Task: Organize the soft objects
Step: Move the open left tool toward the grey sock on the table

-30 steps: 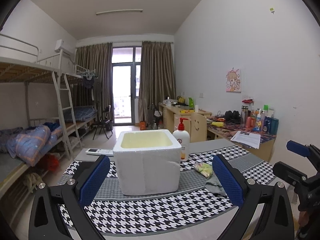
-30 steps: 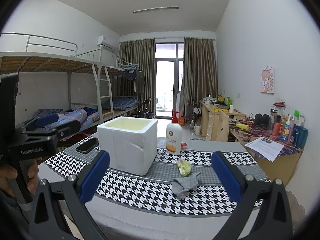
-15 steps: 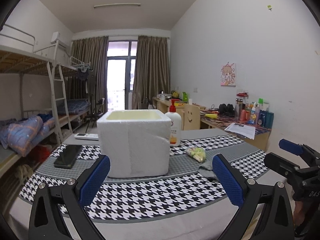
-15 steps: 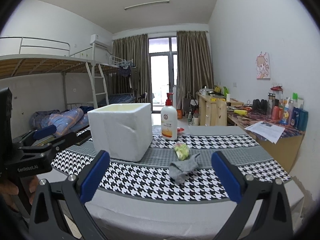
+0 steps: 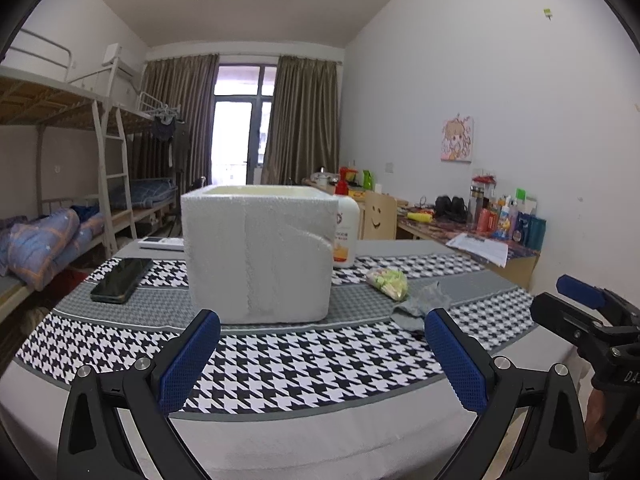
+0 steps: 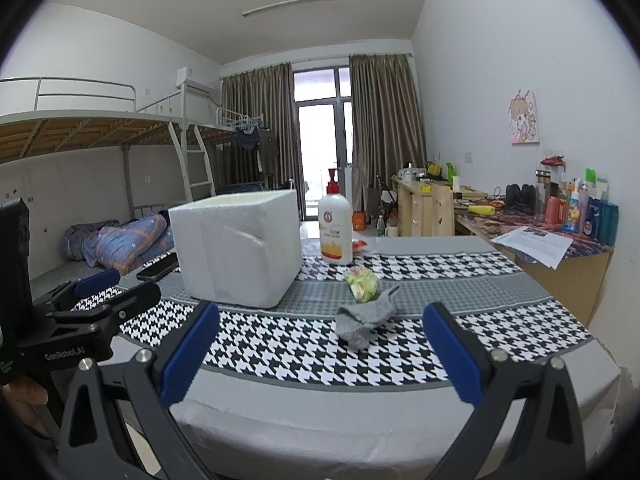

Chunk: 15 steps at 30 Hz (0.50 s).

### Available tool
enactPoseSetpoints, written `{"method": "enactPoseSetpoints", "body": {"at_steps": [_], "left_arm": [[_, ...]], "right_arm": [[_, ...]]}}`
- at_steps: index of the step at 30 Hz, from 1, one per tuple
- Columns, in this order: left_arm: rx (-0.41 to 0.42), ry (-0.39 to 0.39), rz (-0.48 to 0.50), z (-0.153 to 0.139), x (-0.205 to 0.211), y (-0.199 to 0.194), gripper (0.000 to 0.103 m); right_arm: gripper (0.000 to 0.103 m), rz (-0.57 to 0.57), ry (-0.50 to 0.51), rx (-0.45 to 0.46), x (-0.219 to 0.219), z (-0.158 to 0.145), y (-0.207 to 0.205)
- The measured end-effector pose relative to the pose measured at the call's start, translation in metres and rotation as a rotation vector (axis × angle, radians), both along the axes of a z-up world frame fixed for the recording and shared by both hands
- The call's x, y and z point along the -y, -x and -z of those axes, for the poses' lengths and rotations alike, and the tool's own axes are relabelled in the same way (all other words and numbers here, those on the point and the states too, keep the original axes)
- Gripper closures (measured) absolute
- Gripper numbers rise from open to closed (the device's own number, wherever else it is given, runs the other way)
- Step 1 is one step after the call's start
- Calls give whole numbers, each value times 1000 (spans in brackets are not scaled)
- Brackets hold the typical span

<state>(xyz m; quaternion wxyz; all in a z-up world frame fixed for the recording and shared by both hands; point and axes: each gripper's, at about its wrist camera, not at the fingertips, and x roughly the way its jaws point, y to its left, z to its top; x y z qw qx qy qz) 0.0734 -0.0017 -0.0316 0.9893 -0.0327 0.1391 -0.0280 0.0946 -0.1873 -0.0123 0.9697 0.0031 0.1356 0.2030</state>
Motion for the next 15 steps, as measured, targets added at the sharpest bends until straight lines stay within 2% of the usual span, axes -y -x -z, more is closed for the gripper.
{"method": "enactPoseSetpoints", "body": {"at_steps": [6,15], "left_arm": [[-31,2,13,4,5,-13,1],[-79,-2,90,10,28,-35,1]], "right_arm": [[0,15,1,-23,5,6,-6],[0,70,-1,-42,23,9,-10]]}}
